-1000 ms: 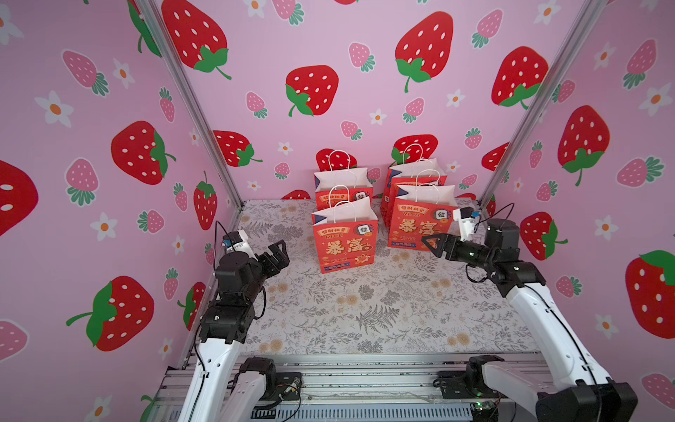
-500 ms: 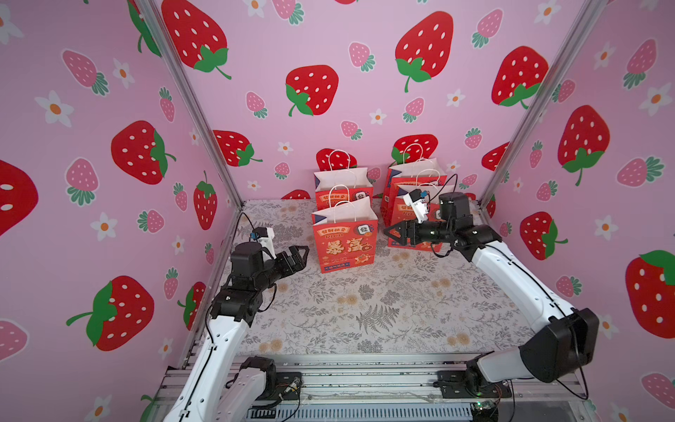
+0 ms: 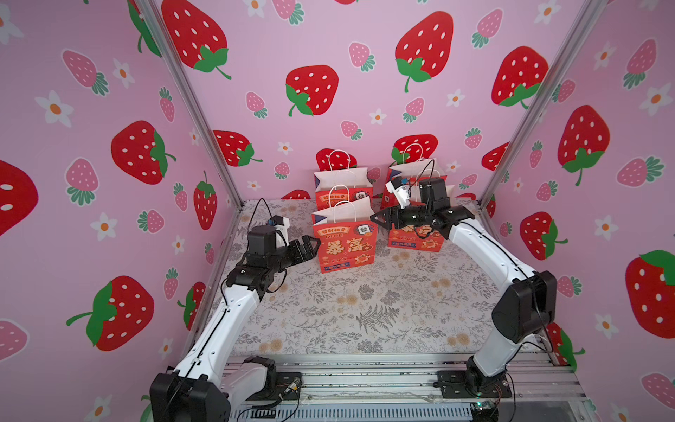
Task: Put away the paper bag
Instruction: Pick up the paper bag from the center of the board.
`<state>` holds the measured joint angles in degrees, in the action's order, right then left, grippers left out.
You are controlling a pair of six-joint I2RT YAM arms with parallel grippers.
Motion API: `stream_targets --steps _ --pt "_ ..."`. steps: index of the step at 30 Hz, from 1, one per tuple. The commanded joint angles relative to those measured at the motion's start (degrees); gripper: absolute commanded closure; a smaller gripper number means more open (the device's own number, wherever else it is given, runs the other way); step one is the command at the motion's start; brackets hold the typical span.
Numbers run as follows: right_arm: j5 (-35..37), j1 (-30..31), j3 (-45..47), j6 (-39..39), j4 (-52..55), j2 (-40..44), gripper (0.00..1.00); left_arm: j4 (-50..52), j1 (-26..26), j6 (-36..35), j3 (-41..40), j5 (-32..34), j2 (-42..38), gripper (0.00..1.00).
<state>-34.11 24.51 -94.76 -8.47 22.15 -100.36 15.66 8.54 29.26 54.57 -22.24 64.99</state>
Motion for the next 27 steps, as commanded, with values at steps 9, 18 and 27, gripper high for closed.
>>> stream_targets --steps 9,18,27 --pt "2.55 3.94 -1.81 3.94 1.49 -3.63 0.30 -2.28 2.16 -3.61 6.82 -2.05 8.18 0.01" --pt "4.53 5.48 -0.78 4.14 0.35 -4.34 0.32 -1.83 4.71 -4.53 7.96 -2.37 10.96 0.01" --pt "5.34 5.71 3.98 3.30 -2.75 -1.30 0.34 -1.07 5.79 -4.91 10.03 -2.64 13.44 0.01"
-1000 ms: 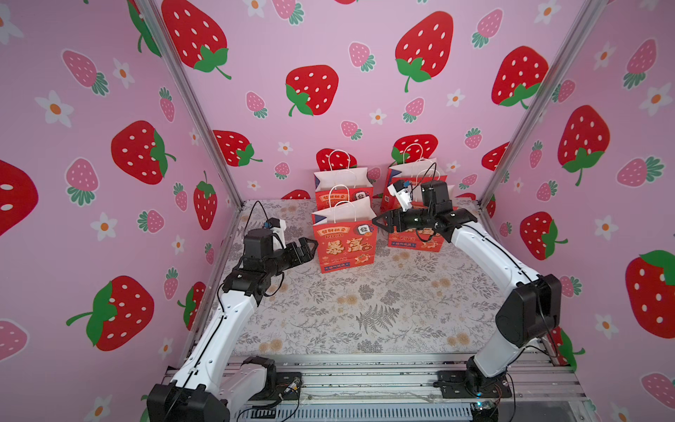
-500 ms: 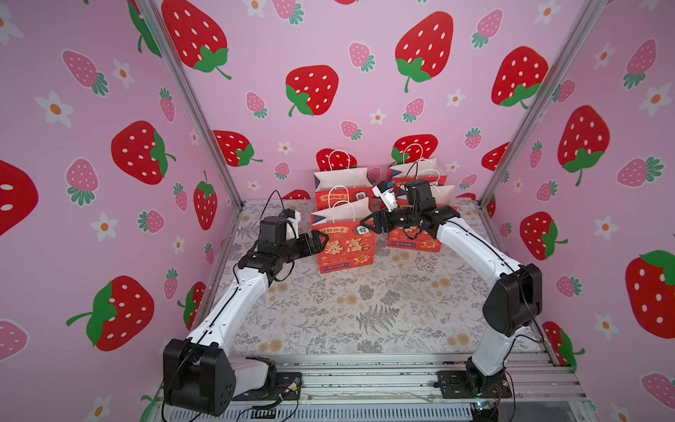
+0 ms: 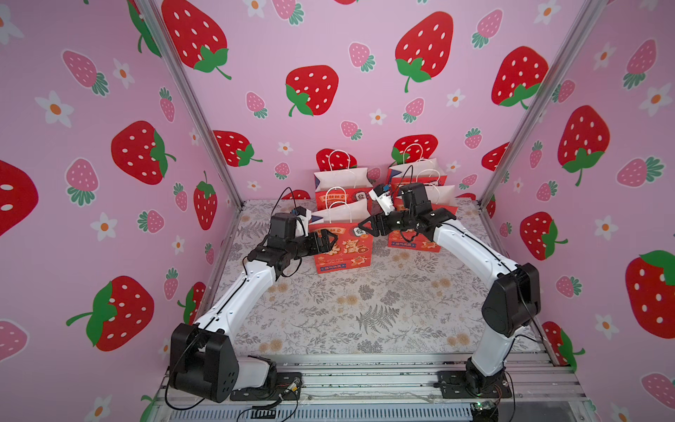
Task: Put away the paper bag
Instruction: Pick up the paper bag from the center of the board.
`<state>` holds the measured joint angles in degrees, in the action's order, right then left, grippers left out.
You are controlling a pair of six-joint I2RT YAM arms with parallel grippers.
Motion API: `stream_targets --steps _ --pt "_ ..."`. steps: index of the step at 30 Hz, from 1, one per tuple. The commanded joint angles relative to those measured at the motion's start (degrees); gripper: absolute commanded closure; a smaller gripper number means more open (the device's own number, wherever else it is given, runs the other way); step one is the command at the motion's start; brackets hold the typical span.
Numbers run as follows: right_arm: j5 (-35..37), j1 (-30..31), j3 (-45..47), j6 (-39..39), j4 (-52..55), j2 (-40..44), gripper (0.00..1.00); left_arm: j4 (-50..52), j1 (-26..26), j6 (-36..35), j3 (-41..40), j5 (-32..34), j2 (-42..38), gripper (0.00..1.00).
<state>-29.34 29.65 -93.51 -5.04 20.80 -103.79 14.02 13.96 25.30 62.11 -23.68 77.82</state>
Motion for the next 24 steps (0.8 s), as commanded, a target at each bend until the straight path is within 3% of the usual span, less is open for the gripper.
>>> stream_targets --steps 1,4,10,17,21,24 --pt "0.72 0.59 4.12 -0.32 -2.16 3.01 0.31 0.57 0.45 -0.95 2.53 -1.22 0.73 0.00" --pt "1.34 0.67 6.85 -0.82 -4.02 4.55 0.23 0.46 0.59 -0.87 2.82 -1.36 1.48 0.01" --pt "0.96 0.70 6.36 -2.27 -5.87 3.18 0.30 0.22 1.48 -0.44 3.41 -2.08 2.33 0.01" --pt "1.36 0.72 4.86 -4.68 -9.86 2.73 0.31 2.42 2.13 -1.69 4.31 -3.16 3.63 0.01" --pt "0.56 0.89 3.65 -5.76 -10.38 1.59 0.40 2.49 2.21 -1.73 4.52 -3.91 4.16 0.00" --pt "1.48 1.10 3.22 -6.77 -10.43 0.75 0.54 2.83 2.39 -1.75 4.99 -4.57 4.62 0.01"
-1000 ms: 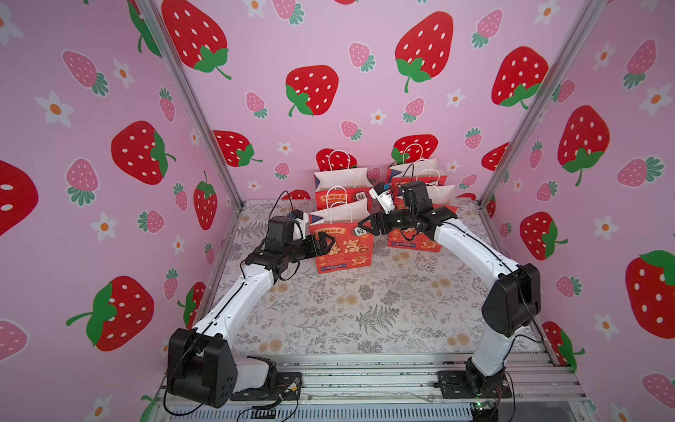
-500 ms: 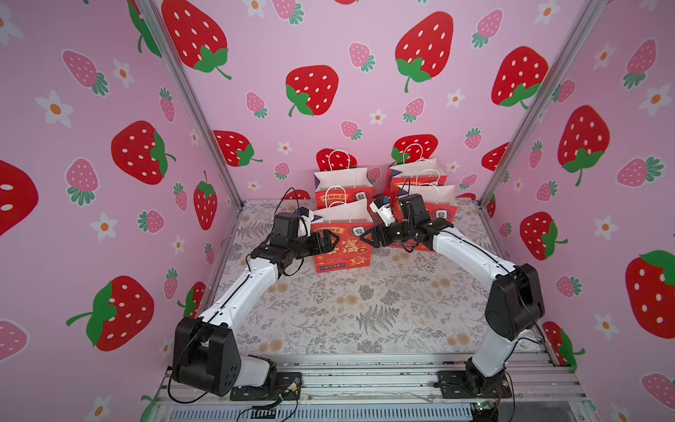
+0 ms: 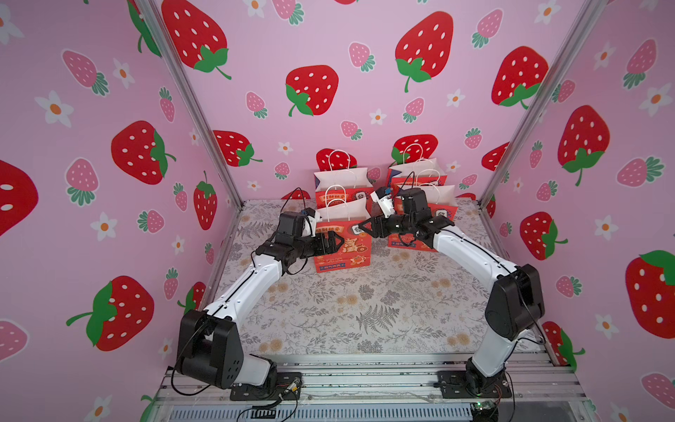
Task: Put away the paper bag
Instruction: Pick up the paper bag from the center of the board.
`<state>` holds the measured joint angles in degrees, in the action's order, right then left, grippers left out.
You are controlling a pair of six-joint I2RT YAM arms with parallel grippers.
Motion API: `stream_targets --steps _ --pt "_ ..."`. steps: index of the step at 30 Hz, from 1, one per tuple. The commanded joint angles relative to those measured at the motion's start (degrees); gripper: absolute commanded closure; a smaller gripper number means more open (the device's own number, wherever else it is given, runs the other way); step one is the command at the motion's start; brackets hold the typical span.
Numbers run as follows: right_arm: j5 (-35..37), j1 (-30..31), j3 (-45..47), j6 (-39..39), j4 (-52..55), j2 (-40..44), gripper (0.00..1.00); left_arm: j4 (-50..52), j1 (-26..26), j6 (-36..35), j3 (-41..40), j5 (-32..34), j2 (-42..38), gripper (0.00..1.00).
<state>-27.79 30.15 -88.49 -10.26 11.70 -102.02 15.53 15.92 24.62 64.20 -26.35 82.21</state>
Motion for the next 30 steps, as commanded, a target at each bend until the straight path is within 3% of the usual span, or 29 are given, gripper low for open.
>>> stream_targets --steps 1,5,11,19,30 --pt "0.17 0.63 -1.86 -1.90 -1.33 -1.08 0.60 1.87 0.50 -1.28 3.24 -2.09 0.36 0.00" --pt "0.45 0.79 -1.61 -2.39 -0.40 -0.26 0.76 11.26 0.70 -3.93 7.23 -0.79 -1.46 0.00" --pt "-0.07 0.79 1.02 -3.59 1.13 3.50 0.97 19.35 0.65 -5.66 6.72 6.14 -13.23 0.00" --pt "-3.00 0.79 1.80 -6.18 8.55 9.33 1.00 26.75 0.04 -6.54 9.34 12.32 -23.93 0.00" --pt "-11.73 0.79 -7.48 -4.24 32.66 14.77 1.00 28.20 -1.86 0.46 15.77 0.80 -24.27 0.00"
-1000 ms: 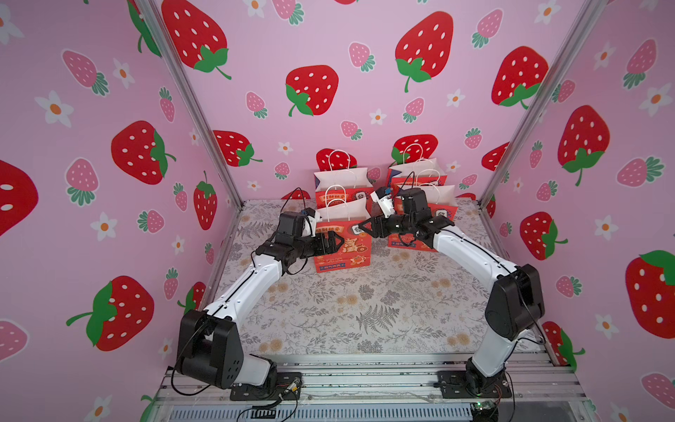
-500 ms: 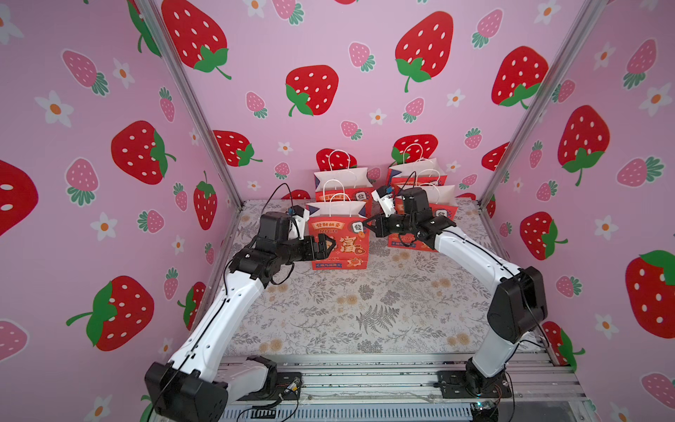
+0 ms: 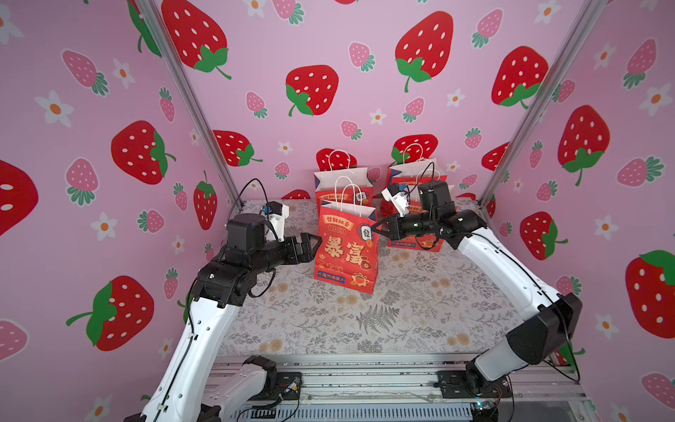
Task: Put away the paper bag
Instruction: Pick up the paper bag from the center of the board, then press the paper bag.
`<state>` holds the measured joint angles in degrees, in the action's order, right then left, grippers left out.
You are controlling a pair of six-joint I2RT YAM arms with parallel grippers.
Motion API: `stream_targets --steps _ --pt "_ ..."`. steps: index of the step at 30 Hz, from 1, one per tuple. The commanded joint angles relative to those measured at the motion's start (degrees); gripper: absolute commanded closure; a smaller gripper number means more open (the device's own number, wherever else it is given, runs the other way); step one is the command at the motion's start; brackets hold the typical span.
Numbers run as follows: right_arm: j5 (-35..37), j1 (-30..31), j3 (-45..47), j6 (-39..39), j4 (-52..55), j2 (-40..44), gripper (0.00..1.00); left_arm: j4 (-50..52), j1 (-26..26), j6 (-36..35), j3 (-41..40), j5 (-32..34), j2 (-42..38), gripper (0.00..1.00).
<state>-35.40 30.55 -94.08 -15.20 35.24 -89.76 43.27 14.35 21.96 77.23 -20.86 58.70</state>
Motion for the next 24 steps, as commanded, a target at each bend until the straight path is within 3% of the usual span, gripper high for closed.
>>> stream_targets --steps 1,6,11,14,17,24 --pt "-4.69 0.38 -1.70 0.61 10.75 3.52 1.00 -0.45 -0.29 4.52 2.59 -5.88 -1.53 0.00" --pt "-6.01 0.39 1.27 -0.36 14.75 10.05 1.00 -1.99 -0.28 6.04 0.96 -11.32 -4.79 0.01" --pt "-8.98 0.30 2.62 0.74 17.46 12.93 1.00 -5.26 -0.29 4.85 -1.90 -17.76 -3.03 0.03" --pt "-12.61 0.30 -0.12 0.18 18.93 11.82 1.00 -9.29 -0.29 5.50 -3.79 -18.83 -1.94 0.06" --pt "-14.29 0.30 -3.81 0.00 20.81 11.70 1.00 -13.02 -0.26 6.12 -5.46 -19.31 -1.14 0.16" --pt "-21.54 -0.35 -10.23 -1.66 21.61 11.19 1.00 -20.27 -0.28 7.69 -7.80 -25.06 0.89 0.14"
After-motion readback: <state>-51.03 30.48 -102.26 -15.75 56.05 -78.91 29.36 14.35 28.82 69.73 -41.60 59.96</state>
